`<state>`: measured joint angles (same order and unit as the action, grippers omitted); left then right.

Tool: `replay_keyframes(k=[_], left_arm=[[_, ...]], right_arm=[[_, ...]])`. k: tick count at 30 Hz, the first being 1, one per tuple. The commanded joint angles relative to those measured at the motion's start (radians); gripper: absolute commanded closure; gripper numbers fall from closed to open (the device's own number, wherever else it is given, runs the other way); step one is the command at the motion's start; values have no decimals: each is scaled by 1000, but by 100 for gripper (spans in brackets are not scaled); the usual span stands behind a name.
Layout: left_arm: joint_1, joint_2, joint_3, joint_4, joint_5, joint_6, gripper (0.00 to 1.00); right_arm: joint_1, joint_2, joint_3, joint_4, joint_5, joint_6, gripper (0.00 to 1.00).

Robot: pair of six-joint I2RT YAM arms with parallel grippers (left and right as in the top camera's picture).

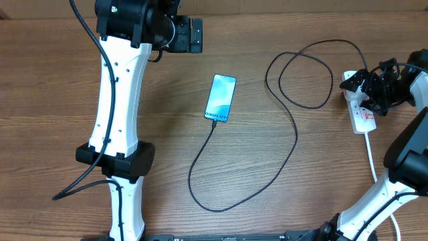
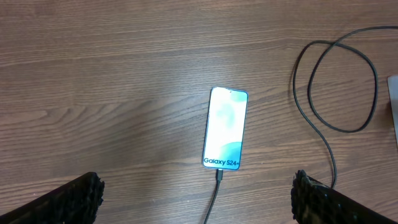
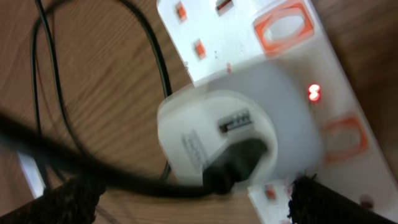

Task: Plug charger to phone and switch on socket

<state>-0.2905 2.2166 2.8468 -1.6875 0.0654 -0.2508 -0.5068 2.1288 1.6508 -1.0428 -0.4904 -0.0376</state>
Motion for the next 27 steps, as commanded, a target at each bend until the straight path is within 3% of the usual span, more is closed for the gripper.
replay_keyframes(k=[1,10,17,27], left_arm=[[2,3,2,-2,-14,19,0],[2,3,2,-2,-14,19,0],[2,3,2,-2,-14,19,0],[2,3,2,-2,-14,19,0]], right_arm=[[-35,-76,107,-59,0,20,0],[-89,-286,478,-412,-27,38,0],[-89,-390,547,-426,-45,38,0],[-89,-393,543,-426,-42,38,0]])
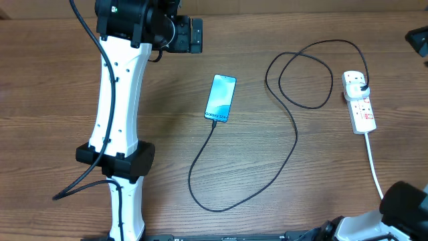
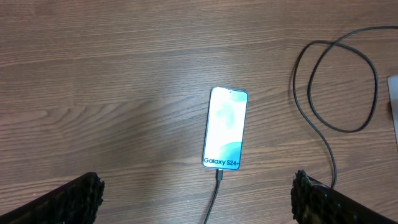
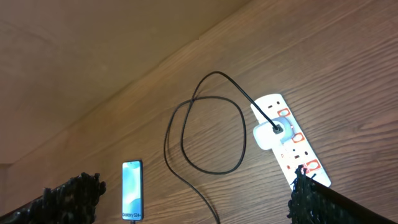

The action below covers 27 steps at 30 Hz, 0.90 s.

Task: Plug charger to phone and switch on socket

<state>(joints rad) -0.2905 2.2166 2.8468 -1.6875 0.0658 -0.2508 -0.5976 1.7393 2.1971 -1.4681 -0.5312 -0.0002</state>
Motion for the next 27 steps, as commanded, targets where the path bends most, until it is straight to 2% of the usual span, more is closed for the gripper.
replay_keyframes(k=[1,27], left_arm=[[2,3,2,-2,-14,19,0],[4,4,2,-2,-30,19,0]], right_arm=[[2,-4,-3,-1,-1,0,0],[2,-4,-3,-1,-2,0,0]])
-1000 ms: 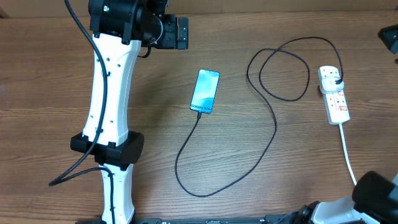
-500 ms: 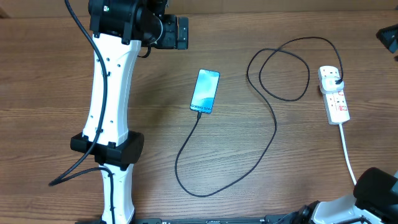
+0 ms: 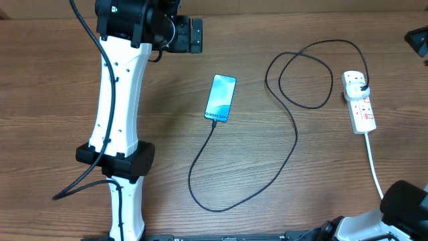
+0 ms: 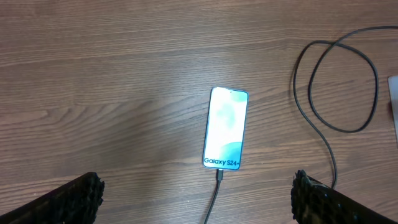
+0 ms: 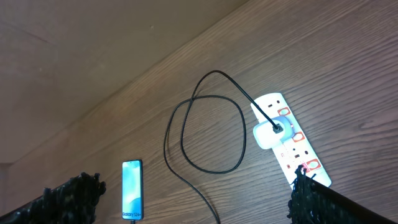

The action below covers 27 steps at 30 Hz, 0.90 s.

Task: Plug charger to phone and switch on socket

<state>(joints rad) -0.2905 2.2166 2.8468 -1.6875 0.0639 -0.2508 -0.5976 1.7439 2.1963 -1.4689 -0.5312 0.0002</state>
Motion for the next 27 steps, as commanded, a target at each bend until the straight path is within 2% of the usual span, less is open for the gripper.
replay_keyframes(k=[1,8,14,19,21,24,25,27], left_arm=[[4,4,2,-2,-29,19,0],[4,3,2,-2,-18,20,0],[5,-6,2,1,-140,23,0],[5,-60,-16,64,-166,23,1],[5,-110,-78,125,-165,23,0],[5,-278,-327,316,-159,18,0],[5,-371,-469,412,-160,19,0],[5,-457,-603,498,-162,19,0]], right_arm=[[3,-8,-3,0,-2,0,0],[2,-8,-3,0,-2,0,0],[2,-8,-3,0,-1,0,0],[2,-8,-3,0,-1,0,0],[2,-8,-3,0,-1,0,0],[2,-8,-3,0,-1,0,0],[2,-8,-3,0,-1,0,0],[2,-8,-3,0,-2,0,0]])
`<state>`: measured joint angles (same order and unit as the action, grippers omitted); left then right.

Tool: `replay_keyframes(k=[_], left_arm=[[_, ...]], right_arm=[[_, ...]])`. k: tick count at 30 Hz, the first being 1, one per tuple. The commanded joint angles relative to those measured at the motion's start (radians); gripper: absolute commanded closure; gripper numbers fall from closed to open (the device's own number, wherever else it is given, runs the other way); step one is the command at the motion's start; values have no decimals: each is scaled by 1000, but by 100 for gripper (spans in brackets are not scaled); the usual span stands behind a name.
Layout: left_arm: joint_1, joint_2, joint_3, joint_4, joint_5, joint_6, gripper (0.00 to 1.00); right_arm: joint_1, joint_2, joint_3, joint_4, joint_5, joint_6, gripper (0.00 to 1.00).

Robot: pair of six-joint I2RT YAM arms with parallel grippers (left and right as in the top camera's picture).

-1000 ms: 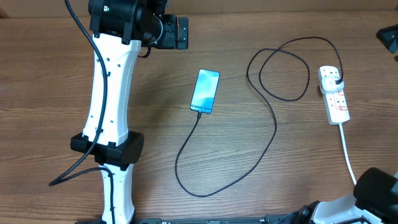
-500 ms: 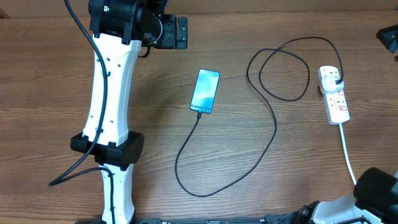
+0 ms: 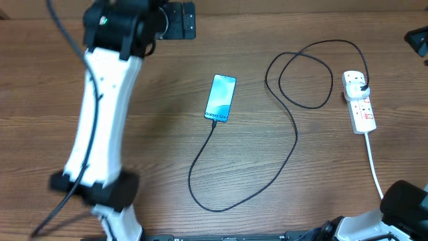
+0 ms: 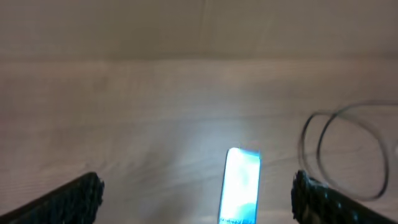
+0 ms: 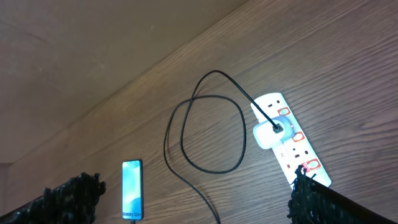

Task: Plug charger to phone and switch on socket

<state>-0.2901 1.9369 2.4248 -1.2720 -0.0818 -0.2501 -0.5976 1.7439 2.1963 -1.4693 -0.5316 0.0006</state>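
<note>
The phone (image 3: 221, 98) lies face up mid-table with its screen lit and the black charger cable (image 3: 294, 144) plugged into its near end. From there the cable loops over to the white charger plug (image 5: 268, 134) seated in the white power strip (image 3: 359, 100). My left gripper (image 3: 179, 20) hangs open at the far left, high over the table. Its wrist view is blurred, with the phone (image 4: 241, 186) low between the fingers. My right gripper (image 3: 418, 40) is open at the far right edge, well above the power strip (image 5: 287, 142), and it holds nothing.
The strip's white lead (image 3: 373, 164) runs toward the near right edge. My left arm (image 3: 100, 120) stretches across the left side of the wooden table (image 3: 154, 167). The base of the right arm (image 3: 401, 201) stands at the near right corner.
My left arm has shifted left and its gripper has moved farther back. The phone now sits lower and smaller in its blurred wrist view. The right gripper, phone, cable and strip are unchanged.
My right gripper was first down at the power strip, close over the charger plug, with a red light lit on the strip. It was then open, high at the far right, and it stayed there. The left arm stayed still until its shift now.
</note>
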Motion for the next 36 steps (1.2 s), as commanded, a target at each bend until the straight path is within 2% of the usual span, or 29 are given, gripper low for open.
replay_keyframes(k=[1,5,12,16,27,36], left_arm=[[4,-230,-262,127,-25,18,0],[5,-407,-531,266,-37,19,0],[6,-625,-880,426,-140,19,0],[13,-747,-1065,603,-154,19,0],[24,-1027,-1495,1139,-154,18,0],[26,-1241,-1787,1450,-159,19,0]], right_arm=[[2,-8,-3,0,-1,0,0],[2,-8,-3,0,-1,0,0],[2,-8,-3,0,-1,0,0],[2,-8,-3,0,-1,0,0],[2,-8,-3,0,-1,0,0],[2,-8,-3,0,-1,0,0]])
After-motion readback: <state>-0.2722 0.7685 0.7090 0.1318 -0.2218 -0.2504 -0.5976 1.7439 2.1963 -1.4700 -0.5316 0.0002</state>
